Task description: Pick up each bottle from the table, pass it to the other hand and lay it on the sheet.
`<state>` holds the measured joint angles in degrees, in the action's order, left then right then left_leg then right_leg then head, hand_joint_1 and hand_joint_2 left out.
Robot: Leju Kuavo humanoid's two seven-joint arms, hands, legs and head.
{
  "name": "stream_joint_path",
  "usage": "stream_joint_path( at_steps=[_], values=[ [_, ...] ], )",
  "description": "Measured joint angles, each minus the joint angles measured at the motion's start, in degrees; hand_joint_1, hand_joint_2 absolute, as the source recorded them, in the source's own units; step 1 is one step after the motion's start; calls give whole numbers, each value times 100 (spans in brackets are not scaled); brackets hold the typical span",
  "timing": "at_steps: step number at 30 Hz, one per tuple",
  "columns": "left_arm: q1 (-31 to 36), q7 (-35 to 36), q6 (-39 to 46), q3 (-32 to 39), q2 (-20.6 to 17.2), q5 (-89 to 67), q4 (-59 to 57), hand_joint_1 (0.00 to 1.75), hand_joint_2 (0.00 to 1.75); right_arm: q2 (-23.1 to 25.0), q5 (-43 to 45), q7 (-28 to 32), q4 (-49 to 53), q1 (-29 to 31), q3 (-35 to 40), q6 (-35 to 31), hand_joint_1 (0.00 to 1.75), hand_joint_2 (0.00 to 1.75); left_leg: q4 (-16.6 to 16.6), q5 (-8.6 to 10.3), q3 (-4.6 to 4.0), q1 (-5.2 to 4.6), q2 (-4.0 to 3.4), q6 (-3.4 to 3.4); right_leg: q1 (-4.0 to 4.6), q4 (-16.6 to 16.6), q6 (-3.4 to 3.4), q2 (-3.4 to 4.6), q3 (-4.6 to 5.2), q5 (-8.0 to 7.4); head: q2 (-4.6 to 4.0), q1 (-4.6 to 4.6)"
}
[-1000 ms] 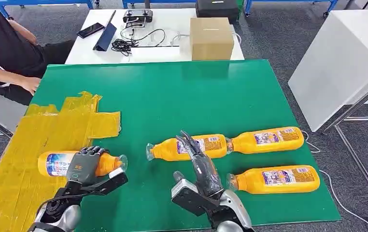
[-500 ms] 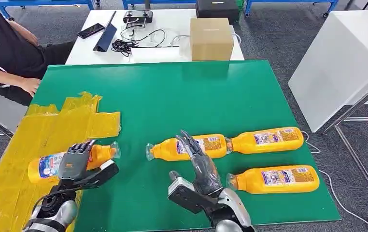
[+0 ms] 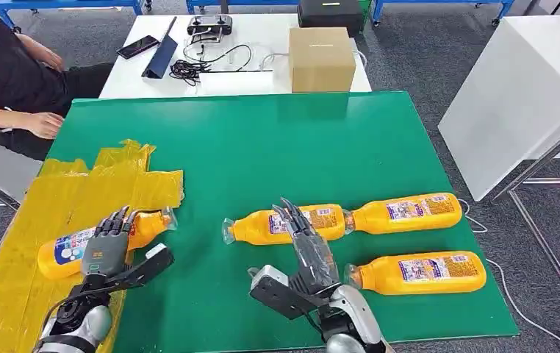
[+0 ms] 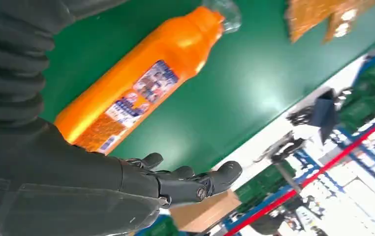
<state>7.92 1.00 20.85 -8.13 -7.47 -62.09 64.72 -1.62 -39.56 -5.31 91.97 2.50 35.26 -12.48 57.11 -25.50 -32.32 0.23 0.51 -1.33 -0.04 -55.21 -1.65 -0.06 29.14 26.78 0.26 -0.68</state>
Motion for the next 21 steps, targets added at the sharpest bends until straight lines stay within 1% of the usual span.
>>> stream_joint_path(
  at_steps=[6,9,11,12,13,15,16,21],
  values=[
    [-333,-89,-50,68,127,409,680,0,0,24,-280,-245,-105,-12,-88,-9,0,175,1,0,-3,1,1,0,0,0,0,0,5,0,0,0],
    [-448,-289,-69,105,256,1046,1111,0,0,31,-556,-410,-124,-35,-172,-15,0,175,2,0,-5,-1,1,0,0,0,0,0,7,0,0,-2],
    [-575,-966,-348,164,484,2011,1487,0,0,6,-1004,-711,-138,-73,-230,-39,0,175,2,-1,-8,-4,1,-1,-3,1,-1,0,8,0,0,2],
    [-712,-1516,-534,232,648,3050,1841,0,0,-66,-1222,-837,-142,-109,-293,-39,0,175,3,-1,-9,-10,2,-2,-6,1,-1,-1,9,0,0,2],
    [-849,-1817,-645,234,825,4063,2145,0,0,-142,-1303,-846,-146,-132,-346,-30,0,175,3,-3,-11,-14,3,-4,-10,2,-1,-2,8,0,0,0],
    [-1048,-2165,-845,109,1075,5999,2678,0,0,-306,-1348,-809,-201,-106,-457,54,0,175,3,-4,-16,-16,1,-6,-12,3,-3,-1,9,-1,0,-9],
    [-1134,-2236,-945,46,1136,6615,2875,0,0,-348,-1375,-789,-256,-45,-485,110,0,175,3,-5,-16,-18,-3,-7,-13,5,-6,2,12,-3,0,-7],
    [-1338,-2395,-1384,-125,1316,7164,3309,0,0,-452,-1547,-824,-628,314,-470,422,0,175,5,0,-14,-14,7,-7,-10,5,-7,-4,13,-5,0,0]
  ],
)
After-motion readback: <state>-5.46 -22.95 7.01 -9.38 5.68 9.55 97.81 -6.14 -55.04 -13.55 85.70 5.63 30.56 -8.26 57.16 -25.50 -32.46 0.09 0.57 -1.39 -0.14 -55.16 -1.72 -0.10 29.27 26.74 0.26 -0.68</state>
